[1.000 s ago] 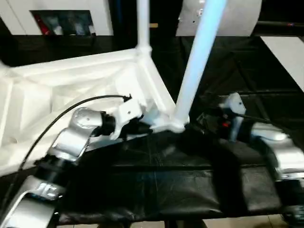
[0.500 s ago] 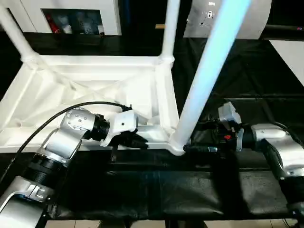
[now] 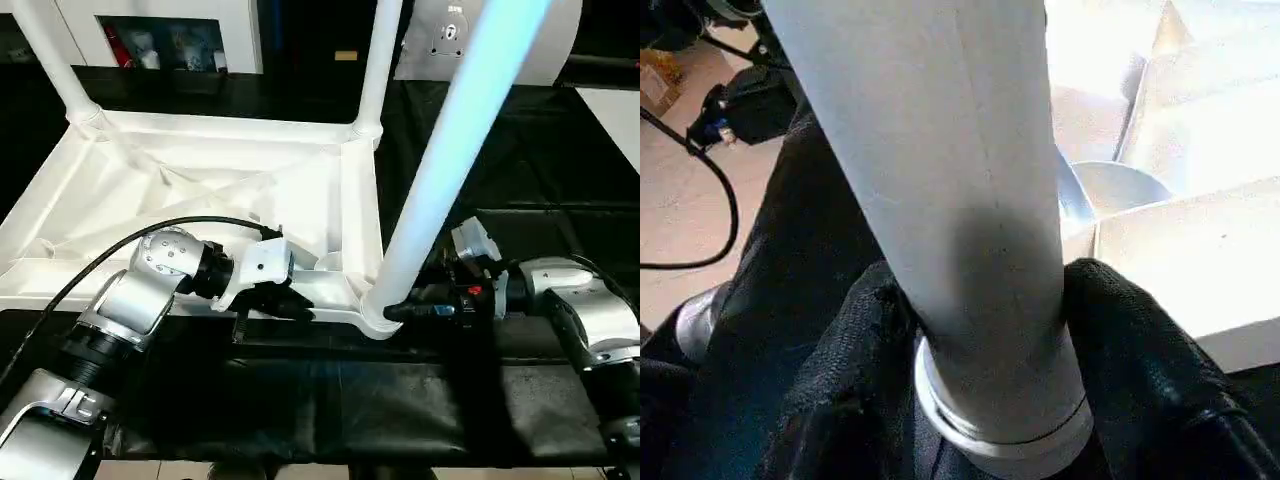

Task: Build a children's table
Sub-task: Rotate leg to tighten

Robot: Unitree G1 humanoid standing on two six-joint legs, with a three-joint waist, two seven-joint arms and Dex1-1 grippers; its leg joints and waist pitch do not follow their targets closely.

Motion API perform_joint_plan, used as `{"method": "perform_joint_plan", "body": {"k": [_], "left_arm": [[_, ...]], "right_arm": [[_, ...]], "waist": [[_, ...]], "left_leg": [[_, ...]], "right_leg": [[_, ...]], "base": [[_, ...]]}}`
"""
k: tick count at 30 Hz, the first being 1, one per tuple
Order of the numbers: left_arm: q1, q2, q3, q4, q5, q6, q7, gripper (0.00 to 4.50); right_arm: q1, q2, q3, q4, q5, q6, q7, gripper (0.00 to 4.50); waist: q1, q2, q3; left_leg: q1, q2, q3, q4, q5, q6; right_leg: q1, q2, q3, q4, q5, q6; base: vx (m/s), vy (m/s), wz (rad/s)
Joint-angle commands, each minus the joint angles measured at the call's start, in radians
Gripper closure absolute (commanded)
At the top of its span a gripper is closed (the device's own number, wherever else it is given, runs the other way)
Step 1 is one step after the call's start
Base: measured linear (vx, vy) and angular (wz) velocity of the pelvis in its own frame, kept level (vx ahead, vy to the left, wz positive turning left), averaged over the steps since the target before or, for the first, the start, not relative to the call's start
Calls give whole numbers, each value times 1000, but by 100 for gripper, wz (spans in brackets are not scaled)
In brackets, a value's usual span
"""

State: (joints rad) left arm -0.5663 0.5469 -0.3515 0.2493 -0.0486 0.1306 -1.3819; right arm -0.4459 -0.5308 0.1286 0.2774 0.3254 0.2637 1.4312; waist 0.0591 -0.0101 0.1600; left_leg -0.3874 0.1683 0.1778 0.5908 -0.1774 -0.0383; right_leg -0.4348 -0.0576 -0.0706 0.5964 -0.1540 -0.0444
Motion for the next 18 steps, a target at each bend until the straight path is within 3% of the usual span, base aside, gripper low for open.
{"method": "perform_joint_plan", "body": {"k": [1, 5, 8, 12, 13, 14, 18], "left_arm": [[-5, -3, -31, -22, 5, -10, -14, 450], [-13, -39, -7, -12, 6, 40, 57, 450], [-26, -98, 24, -6, -2, 104, 152, 450], [-51, -197, 45, 6, 15, 200, 305, 450], [-59, -221, 49, 18, 20, 214, 337, 450], [-67, -240, 51, 29, 23, 221, 361, 450], [-133, -371, 87, 111, 46, 256, 543, 450]], "right_arm": [[10, 6, 18, -33, 25, 26, 15, 251], [42, 39, 13, -86, 30, 57, -58, 256], [61, 103, 1, -111, -11, 67, -220, 256], [66, 248, -38, -145, -80, 164, -547, 257], [63, 285, -50, -150, -90, 187, -615, 258], [61, 315, -61, -155, -98, 206, -671, 259], [33, 491, -98, -146, -171, 232, -983, 259]], "waist": [[-4, -4, -90], [-2, -4, -89], [-7, -5, -83], [-27, -3, -71], [-34, -5, -75], [-37, -6, -74], [-52, 0, -71]], "left_leg": [[17, 63, -16, -57, -95, 129], [18, 63, -16, -57, -98, 130], [17, 61, -18, -60, -131, 102], [19, 56, -25, -69, -190, 43], [16, 53, -29, -67, -201, 32], [13, 51, -30, -69, -201, 32], [22, 48, -25, -67, -222, 31]], "right_leg": [[70, -88, 58, -61, -221, -241], [69, -88, 58, -63, -228, -237], [67, -90, 57, -72, -299, -223], [60, -87, 54, -89, -449, -163], [66, -92, 51, -89, -473, -150], [66, -92, 51, -91, -481, -143], [49, -88, 54, -101, -475, -137]], "base": [[0, 0, 0], [0, 0, 0], [0, 0, 0], [0, 0, 0], [0, 0, 0], [0, 0, 0], [0, 0, 0]]}}
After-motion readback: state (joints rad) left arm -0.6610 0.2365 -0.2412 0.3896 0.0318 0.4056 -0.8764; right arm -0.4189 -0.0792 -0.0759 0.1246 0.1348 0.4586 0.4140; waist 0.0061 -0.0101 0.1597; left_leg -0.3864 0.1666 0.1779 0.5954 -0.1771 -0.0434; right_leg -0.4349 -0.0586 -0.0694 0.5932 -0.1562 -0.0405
